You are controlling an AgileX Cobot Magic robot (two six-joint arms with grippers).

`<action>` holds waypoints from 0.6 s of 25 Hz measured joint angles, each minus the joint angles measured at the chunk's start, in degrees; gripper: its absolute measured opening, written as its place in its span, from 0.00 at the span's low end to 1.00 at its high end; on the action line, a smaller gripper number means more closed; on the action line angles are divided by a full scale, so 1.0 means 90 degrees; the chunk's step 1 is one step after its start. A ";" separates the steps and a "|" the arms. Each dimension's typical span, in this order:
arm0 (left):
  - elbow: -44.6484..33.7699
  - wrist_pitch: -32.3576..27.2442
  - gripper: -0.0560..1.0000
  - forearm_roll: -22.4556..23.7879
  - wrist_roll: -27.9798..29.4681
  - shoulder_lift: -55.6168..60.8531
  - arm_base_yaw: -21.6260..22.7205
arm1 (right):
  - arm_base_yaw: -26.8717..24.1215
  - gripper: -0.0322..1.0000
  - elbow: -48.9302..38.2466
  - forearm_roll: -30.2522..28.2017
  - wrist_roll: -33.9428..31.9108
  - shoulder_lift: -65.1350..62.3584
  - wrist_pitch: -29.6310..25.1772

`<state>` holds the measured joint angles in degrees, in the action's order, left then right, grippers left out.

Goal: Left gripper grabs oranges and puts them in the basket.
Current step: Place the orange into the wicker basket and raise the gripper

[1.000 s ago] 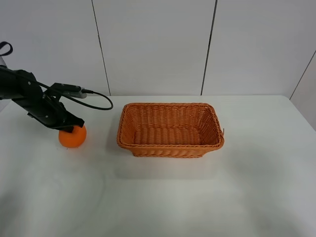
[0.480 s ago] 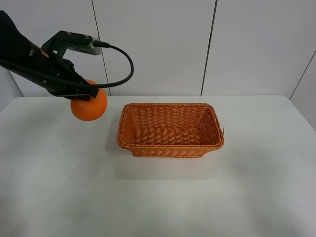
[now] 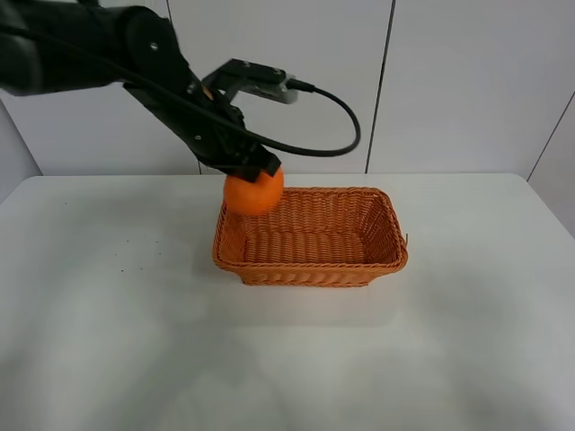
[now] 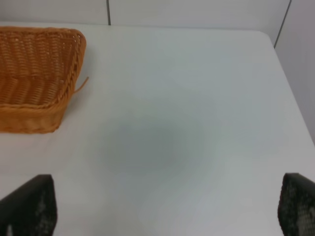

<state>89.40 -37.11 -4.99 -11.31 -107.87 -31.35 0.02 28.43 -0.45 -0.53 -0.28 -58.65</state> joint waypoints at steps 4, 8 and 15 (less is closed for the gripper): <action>0.0808 -0.0112 0.18 0.0000 0.0034 -0.0883 -0.0202 | 0.0000 0.70 0.0000 0.0000 0.0000 0.0000 0.0000; 0.1595 -0.0235 0.18 0.0000 0.0041 -0.1644 -0.0281 | 0.0000 0.70 0.0000 0.0000 0.0000 0.0000 0.0000; 0.2209 -0.0354 0.18 -0.0002 0.0072 -0.2454 -0.0314 | 0.0000 0.70 0.0000 0.0000 0.0000 0.0000 0.0000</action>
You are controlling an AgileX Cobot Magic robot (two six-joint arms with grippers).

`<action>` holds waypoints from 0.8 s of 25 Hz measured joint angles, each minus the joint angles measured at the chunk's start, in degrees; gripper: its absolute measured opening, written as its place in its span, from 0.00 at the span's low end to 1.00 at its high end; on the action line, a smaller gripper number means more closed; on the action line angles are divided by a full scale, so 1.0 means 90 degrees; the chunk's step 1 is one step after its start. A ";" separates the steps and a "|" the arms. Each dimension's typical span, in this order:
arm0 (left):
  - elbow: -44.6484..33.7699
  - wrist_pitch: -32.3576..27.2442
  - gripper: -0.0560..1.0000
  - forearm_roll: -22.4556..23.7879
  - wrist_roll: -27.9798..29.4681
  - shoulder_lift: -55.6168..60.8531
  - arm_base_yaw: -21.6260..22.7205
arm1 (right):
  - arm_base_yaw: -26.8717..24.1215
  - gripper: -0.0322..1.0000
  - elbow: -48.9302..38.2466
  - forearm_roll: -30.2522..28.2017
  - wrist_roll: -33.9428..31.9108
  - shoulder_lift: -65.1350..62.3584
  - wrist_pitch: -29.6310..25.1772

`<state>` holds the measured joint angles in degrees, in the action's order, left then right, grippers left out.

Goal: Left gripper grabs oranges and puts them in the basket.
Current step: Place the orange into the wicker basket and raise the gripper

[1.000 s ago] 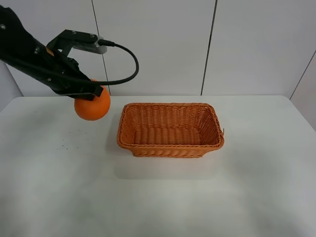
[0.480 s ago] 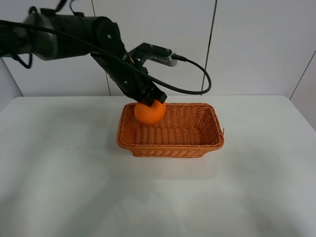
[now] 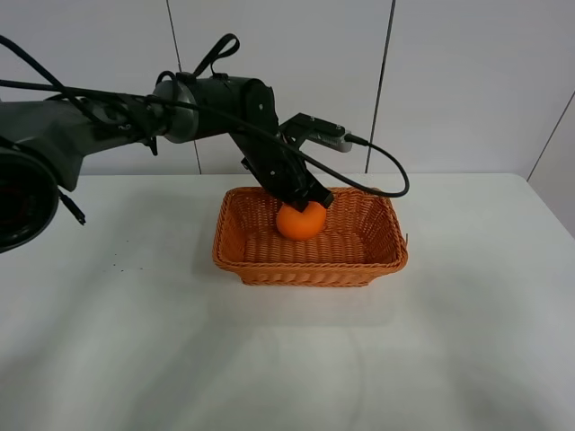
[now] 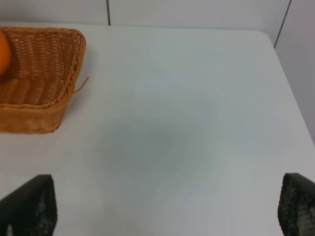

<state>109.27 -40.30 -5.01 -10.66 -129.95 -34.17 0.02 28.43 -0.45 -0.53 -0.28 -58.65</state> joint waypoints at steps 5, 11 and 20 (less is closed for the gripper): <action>0.0014 -0.0004 0.18 0.0000 0.0002 -0.0279 0.0000 | 0.0000 0.70 0.0000 0.0000 0.0000 0.0000 0.0000; 0.0033 0.0074 0.18 0.0001 0.0007 -0.0439 0.0000 | 0.0000 0.70 0.0000 0.0000 0.0000 0.0000 0.0000; 0.0033 0.0105 0.18 0.0001 0.0007 -0.0477 0.0000 | 0.0000 0.70 0.0000 0.0000 0.0000 0.0000 0.0000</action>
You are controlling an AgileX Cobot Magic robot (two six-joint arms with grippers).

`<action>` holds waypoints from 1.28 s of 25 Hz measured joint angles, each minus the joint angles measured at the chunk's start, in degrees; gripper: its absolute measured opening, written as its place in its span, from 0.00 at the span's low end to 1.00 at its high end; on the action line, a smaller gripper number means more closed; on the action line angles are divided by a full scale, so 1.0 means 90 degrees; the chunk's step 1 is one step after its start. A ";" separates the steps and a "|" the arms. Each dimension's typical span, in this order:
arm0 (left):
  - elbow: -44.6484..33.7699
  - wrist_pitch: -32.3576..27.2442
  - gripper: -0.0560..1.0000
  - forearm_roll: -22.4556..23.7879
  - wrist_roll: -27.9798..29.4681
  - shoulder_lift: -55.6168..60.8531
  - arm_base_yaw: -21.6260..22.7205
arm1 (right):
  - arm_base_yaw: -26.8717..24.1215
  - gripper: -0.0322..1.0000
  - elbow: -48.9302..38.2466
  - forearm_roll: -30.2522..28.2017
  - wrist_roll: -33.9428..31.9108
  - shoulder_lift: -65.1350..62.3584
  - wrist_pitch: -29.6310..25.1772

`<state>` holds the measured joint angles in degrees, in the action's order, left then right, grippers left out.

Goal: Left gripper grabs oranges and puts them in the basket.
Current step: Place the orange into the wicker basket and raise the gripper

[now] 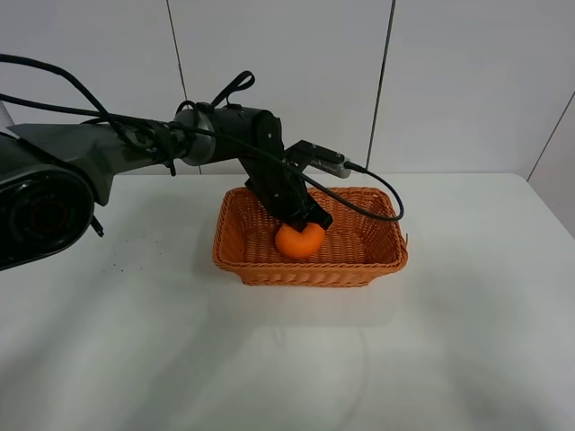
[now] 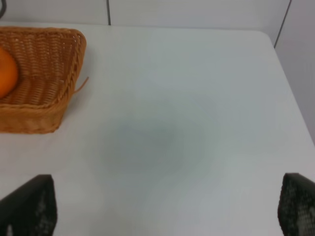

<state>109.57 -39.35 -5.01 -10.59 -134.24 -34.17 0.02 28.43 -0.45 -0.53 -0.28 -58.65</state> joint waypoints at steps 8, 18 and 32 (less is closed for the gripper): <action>0.0000 -0.0276 0.56 0.0020 -0.0006 0.0000 0.0000 | 0.0000 0.70 0.0000 0.0000 0.0000 0.0000 0.0000; 0.0098 -0.0411 0.84 0.0044 -0.0006 0.0190 0.0000 | 0.0000 0.70 0.0000 0.0000 0.0000 0.0000 0.0000; 0.1488 -0.1523 0.85 0.0189 0.0234 0.0485 0.0000 | 0.0000 0.70 0.0000 0.0000 0.0000 0.0000 0.0000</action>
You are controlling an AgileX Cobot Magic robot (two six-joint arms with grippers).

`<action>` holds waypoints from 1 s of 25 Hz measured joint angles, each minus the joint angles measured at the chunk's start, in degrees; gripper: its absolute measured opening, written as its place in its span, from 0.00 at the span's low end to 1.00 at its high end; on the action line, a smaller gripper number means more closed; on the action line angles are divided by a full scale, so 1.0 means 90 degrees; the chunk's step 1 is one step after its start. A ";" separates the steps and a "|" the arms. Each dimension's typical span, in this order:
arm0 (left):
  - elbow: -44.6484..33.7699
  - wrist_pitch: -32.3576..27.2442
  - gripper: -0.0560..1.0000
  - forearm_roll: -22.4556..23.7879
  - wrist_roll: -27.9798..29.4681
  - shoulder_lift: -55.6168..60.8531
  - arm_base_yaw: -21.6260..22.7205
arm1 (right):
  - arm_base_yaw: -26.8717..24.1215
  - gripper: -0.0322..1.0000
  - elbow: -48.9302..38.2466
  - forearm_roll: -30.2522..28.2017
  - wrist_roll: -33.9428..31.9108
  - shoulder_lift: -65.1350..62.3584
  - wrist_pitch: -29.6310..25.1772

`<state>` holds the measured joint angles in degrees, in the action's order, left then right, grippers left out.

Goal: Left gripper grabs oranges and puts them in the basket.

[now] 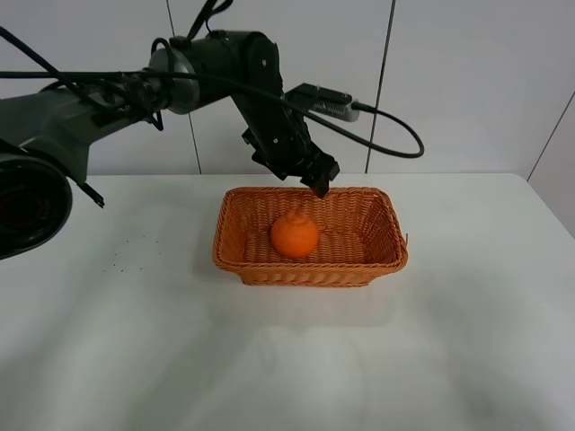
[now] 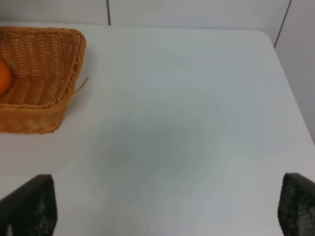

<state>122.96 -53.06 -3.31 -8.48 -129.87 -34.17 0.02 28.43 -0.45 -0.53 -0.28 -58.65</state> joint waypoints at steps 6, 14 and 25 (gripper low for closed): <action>0.0041 -0.0248 0.85 0.0580 0.0188 0.0689 0.0046 | 0.0000 0.70 0.0000 0.0000 0.0000 0.0000 0.0000; 0.0041 -0.0489 0.85 0.0675 0.0215 0.1362 0.0734 | 0.0000 0.70 0.0000 0.0000 0.0000 0.0000 0.0000; -0.0153 -0.0703 0.85 0.0808 0.0124 0.1695 0.2773 | 0.0000 0.70 0.0000 0.0000 0.0000 0.0000 0.0000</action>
<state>121.58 -59.39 3.97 -7.37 -114.62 -9.22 0.02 28.43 -0.45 -0.53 -0.28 -58.65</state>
